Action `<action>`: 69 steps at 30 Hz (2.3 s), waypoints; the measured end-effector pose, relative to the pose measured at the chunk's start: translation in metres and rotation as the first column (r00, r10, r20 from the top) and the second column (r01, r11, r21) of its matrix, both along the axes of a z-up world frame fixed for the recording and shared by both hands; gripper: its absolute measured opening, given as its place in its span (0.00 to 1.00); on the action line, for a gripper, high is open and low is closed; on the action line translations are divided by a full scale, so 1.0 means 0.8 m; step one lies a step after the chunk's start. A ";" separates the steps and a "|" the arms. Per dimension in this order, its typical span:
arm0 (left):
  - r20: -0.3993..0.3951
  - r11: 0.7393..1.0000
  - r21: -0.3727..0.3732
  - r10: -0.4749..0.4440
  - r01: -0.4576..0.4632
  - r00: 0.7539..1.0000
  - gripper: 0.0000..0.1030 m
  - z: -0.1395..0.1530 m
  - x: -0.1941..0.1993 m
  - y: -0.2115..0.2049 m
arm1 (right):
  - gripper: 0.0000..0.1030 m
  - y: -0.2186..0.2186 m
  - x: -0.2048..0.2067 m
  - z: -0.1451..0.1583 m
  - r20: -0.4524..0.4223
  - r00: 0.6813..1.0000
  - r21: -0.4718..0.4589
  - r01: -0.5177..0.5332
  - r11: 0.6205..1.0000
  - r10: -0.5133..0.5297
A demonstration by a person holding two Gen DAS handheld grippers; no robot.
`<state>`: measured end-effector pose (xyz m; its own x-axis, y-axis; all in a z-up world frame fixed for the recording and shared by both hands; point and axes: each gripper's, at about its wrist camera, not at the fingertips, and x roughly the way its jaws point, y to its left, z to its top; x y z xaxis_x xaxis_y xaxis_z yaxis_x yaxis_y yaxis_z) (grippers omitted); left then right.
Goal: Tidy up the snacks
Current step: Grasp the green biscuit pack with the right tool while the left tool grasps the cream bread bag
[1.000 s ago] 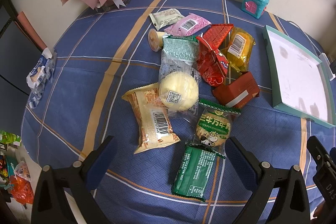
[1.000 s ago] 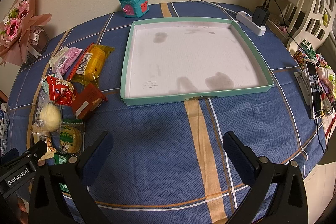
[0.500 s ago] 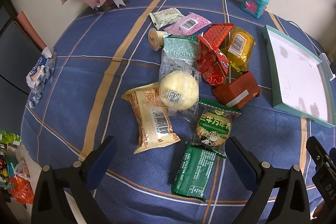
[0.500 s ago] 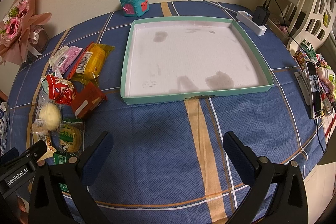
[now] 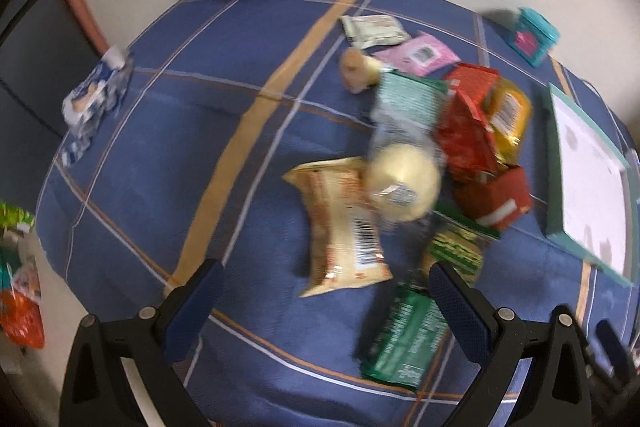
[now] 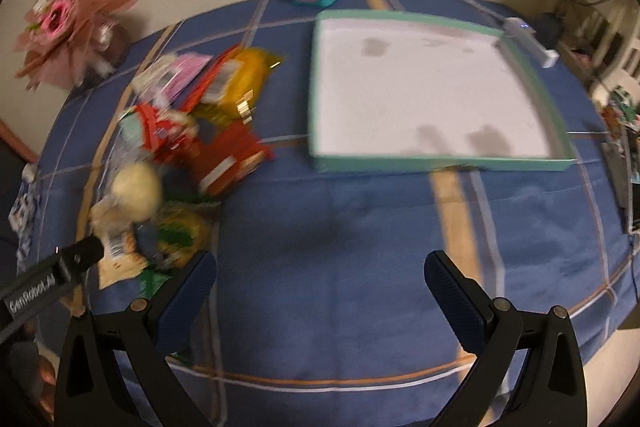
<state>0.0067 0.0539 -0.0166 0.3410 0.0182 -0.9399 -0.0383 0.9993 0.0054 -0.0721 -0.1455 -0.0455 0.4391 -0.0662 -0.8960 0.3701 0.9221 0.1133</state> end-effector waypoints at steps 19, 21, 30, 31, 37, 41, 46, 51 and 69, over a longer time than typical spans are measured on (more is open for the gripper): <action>-0.056 0.990 -0.046 0.132 -0.135 0.990 1.00 -0.023 0.012 0.065 | 1.00 0.133 0.023 -0.063 -0.111 0.959 0.056 -0.256 0.965 0.261; -0.057 0.990 -0.063 0.121 -0.125 0.991 1.00 -0.024 0.013 0.063 | 1.00 0.139 0.026 -0.064 -0.110 0.957 0.053 -0.265 0.963 0.269; -0.057 0.993 -0.072 0.094 -0.098 0.994 1.00 -0.025 0.014 0.052 | 1.00 0.166 0.034 -0.077 -0.135 0.946 0.019 -0.296 0.955 0.296; -0.057 0.992 -0.073 0.094 -0.098 0.994 1.00 -0.026 0.014 0.052 | 1.00 0.169 0.035 -0.080 -0.144 0.946 0.008 -0.292 0.956 0.290; -0.055 0.990 -0.119 0.065 -0.071 0.996 1.00 -0.026 0.016 0.047 | 1.00 0.159 0.034 -0.086 -0.162 0.959 0.001 -0.233 0.972 0.231; -0.054 0.989 -0.141 0.043 -0.050 0.998 1.00 -0.027 0.019 0.038 | 0.94 0.152 0.037 -0.085 -0.167 0.966 -0.013 -0.204 0.979 0.199; -0.058 0.993 -0.119 0.012 -0.019 0.998 1.00 -0.033 0.025 0.022 | 0.74 0.128 0.040 -0.082 -0.166 0.972 -0.004 -0.170 0.985 0.167; -0.074 0.994 -0.104 0.001 -0.009 0.997 0.95 -0.044 0.031 0.011 | 0.57 0.097 0.037 -0.085 -0.162 0.973 0.013 -0.167 0.986 0.167; -0.086 0.991 -0.130 0.010 -0.021 0.996 0.38 -0.060 0.043 0.003 | 0.40 0.054 0.030 -0.093 -0.142 0.975 0.059 -0.164 0.985 0.171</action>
<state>0.0410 0.0565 -0.0647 0.2605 -0.1021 -0.9601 -0.0586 0.9909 -0.1213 -0.0483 -0.1019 -0.1199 0.3045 0.0409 -0.9516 0.2265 0.9673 0.1140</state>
